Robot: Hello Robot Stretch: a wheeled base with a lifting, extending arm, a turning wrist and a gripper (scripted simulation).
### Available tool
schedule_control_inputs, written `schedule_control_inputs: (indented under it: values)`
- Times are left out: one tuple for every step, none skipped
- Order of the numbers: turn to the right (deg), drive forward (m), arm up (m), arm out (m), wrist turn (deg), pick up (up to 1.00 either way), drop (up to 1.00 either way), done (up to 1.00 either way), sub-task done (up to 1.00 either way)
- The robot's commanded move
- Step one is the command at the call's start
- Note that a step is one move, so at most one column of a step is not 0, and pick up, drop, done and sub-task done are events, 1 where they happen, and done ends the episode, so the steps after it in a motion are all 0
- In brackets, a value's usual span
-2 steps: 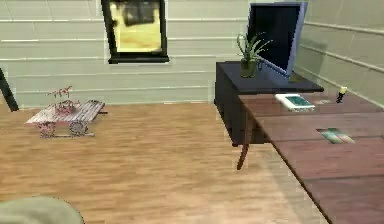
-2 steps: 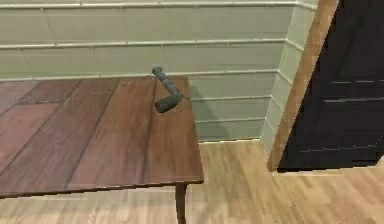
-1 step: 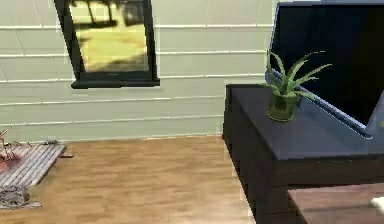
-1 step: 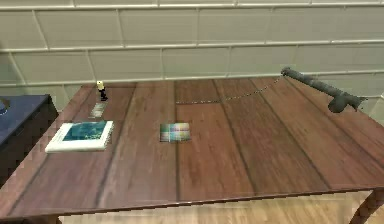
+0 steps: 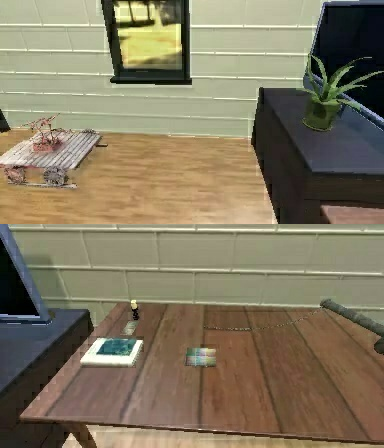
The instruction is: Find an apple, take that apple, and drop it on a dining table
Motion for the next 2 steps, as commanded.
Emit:
schedule_control_inputs:
  values:
    - [0.0,0.25,0.0,0.0,0.0,0.0,0.0,0.0,0.0]
    - [-45.0,0.0,0.0,0.0,0.0,0.0,0.0,0.0,0.0]
